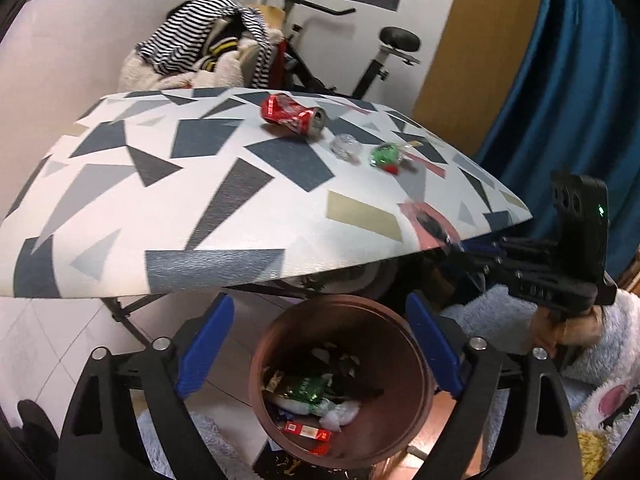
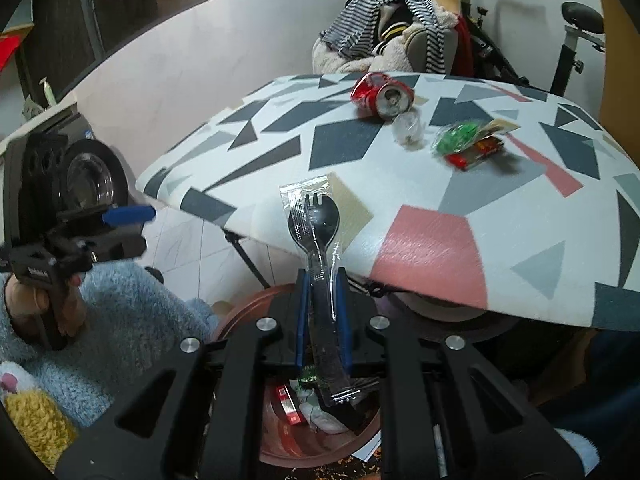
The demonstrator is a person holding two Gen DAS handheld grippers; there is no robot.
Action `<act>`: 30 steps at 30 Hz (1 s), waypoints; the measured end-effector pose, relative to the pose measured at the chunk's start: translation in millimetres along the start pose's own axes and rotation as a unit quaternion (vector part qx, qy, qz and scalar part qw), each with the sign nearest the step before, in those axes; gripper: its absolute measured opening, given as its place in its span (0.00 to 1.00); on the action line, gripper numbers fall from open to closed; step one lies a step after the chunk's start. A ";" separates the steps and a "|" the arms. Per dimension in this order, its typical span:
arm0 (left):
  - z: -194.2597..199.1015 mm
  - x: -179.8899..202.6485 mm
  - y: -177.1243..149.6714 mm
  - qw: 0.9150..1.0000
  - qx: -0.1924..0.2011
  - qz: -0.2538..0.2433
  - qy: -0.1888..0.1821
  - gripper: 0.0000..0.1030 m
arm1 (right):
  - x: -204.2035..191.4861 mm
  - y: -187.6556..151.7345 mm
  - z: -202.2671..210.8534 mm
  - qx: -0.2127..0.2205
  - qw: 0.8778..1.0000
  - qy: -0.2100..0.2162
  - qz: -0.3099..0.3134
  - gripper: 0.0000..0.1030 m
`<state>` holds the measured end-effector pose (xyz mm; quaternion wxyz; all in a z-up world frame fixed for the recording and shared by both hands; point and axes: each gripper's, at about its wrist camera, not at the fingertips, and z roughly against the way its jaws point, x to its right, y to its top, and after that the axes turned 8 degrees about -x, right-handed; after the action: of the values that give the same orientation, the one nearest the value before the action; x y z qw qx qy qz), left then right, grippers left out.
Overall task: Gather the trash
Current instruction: 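Lower the spoon packet into the bin and open the right gripper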
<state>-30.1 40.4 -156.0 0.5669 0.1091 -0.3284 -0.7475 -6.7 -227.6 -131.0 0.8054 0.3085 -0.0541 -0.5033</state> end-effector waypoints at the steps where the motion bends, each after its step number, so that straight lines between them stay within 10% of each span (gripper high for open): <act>1: -0.1 -1.5 -0.3 1.000 0.002 0.007 0.008 0.86 | -3.4 -1.2 -3.6 -0.007 1.000 0.001 0.006 0.16; 23: -0.2 -11.1 -3.4 0.999 0.008 0.029 0.022 0.90 | -22.9 -7.2 -32.9 -0.044 0.998 -0.015 0.035 0.20; 28: -0.2 -11.1 -3.3 0.999 0.008 0.029 0.022 0.90 | -22.6 -9.4 -32.0 -0.032 0.998 -0.034 0.034 0.85; 30: -0.1 -12.1 -3.2 0.999 0.008 0.030 0.027 0.90 | -21.9 -10.5 -33.4 -0.033 0.998 -0.047 0.029 0.93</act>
<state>-28.5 52.0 -160.6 0.5970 0.1239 -0.3223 -0.7241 -12.2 -197.6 -158.8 0.8258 0.2565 -0.0841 -0.4951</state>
